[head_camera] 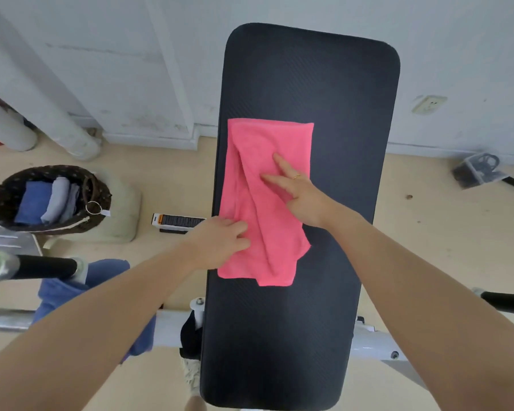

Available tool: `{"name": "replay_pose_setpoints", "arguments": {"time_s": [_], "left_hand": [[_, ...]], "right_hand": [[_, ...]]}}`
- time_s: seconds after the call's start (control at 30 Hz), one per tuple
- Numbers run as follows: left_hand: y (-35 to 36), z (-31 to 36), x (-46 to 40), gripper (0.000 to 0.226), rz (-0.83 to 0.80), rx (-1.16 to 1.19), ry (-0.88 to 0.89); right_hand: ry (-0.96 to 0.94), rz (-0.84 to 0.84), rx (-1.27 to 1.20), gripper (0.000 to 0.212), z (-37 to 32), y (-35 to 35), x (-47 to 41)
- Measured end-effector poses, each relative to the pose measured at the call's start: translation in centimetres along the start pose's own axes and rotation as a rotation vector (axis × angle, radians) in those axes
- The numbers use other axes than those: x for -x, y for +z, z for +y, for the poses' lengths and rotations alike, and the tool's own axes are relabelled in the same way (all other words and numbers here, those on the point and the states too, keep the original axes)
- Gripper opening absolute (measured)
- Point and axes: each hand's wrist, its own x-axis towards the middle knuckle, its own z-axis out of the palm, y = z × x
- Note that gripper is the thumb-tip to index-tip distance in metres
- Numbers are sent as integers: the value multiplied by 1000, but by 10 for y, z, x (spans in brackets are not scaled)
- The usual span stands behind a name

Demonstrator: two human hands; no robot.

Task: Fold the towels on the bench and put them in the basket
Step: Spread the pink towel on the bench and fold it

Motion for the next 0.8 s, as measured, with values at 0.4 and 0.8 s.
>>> {"name": "replay_pose_setpoints", "arguments": {"time_s": [0.4,0.8], "left_hand": [[-23,52,-50,21,343,1039,-949],[-20,60,-61,25,569,1677,-1337]], "right_hand": [[-50,-61,10,30,-1,0,3],[-56,32,15,55,8,-2,-3]]}}
